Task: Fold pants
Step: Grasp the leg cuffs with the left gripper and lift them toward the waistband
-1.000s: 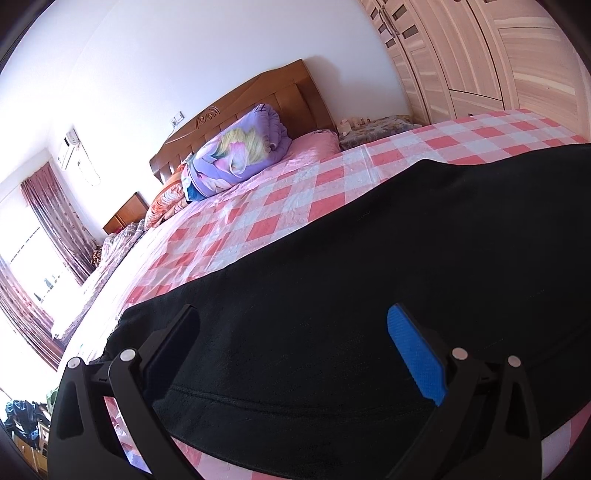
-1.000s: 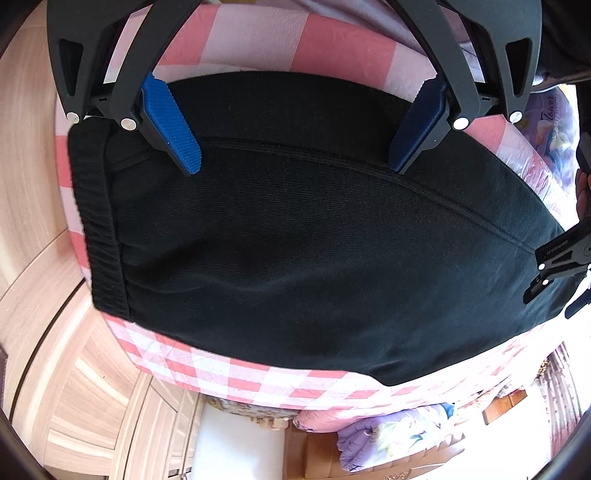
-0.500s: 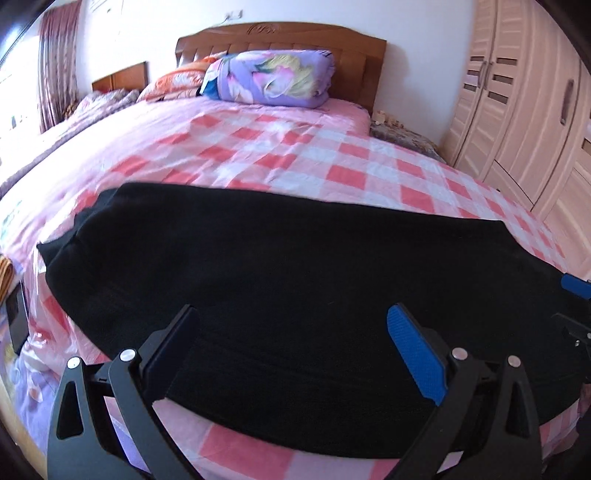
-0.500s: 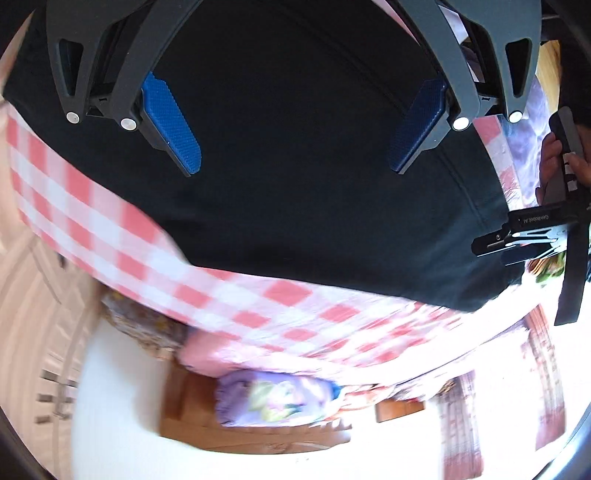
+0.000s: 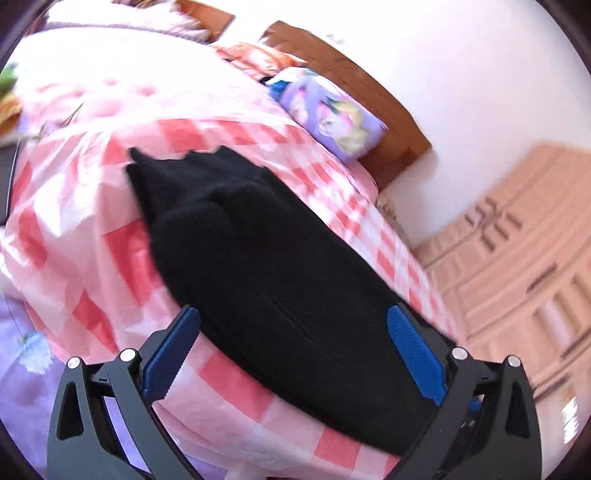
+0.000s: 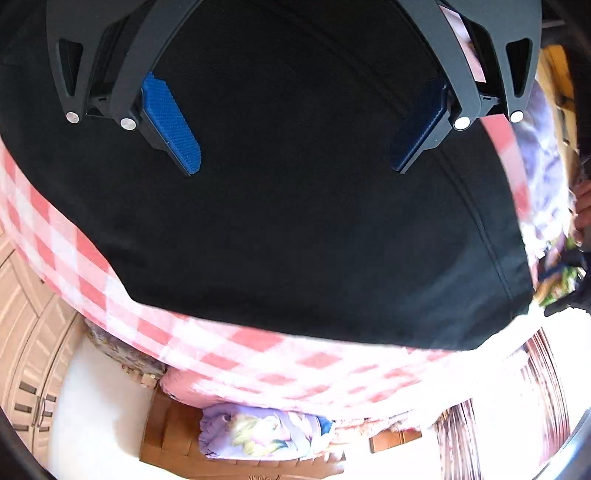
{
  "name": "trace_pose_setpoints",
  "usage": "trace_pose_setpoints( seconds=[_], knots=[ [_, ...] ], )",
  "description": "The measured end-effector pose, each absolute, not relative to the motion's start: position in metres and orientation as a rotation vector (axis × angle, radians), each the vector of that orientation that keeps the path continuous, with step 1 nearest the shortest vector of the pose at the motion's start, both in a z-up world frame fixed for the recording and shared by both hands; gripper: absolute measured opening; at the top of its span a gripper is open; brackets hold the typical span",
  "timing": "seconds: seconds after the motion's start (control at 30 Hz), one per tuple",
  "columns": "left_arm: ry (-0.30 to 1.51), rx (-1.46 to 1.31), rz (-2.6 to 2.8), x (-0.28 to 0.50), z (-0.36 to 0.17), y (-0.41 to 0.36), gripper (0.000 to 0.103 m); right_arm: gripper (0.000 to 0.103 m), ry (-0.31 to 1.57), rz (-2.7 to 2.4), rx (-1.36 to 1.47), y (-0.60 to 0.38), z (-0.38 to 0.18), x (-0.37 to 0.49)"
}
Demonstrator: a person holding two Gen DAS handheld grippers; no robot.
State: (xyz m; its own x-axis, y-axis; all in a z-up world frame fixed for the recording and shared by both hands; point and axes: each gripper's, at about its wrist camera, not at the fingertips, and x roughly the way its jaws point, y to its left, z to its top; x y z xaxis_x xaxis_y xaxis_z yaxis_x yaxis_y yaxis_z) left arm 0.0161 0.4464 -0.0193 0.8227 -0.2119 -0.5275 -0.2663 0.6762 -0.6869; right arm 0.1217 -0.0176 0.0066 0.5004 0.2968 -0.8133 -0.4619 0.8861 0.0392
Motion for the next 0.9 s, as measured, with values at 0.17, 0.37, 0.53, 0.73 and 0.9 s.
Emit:
trace_pose_setpoints(
  seconds=[0.17, 0.37, 0.53, 0.73, 0.9],
  knots=[
    [0.651, -0.996, -0.012, 0.028, -0.042, 0.501, 0.100, 0.099, 0.843, 0.624, -0.240, 0.048, 0.029, 0.123],
    [0.667, -1.021, -0.031, 0.042, -0.057, 0.507, 0.095, 0.099, 0.795, 0.741, -0.359, 0.109, 0.025, 0.105],
    [0.636, -1.027, -0.029, 0.044, -0.060, 0.519, 0.092, 0.099, 0.825, 0.772, -0.376, 0.121, 0.016, 0.095],
    [0.708, -0.955, 0.023, 0.064, -0.062, 0.517, 0.044, 0.099, 0.818, 0.840, -0.357, 0.158, 0.012, 0.105],
    [0.708, -0.815, 0.135, 0.063, -0.050, 0.501, 0.032, 0.099, 0.834, 0.821, -0.320, 0.188, 0.006, 0.130]
  ],
)
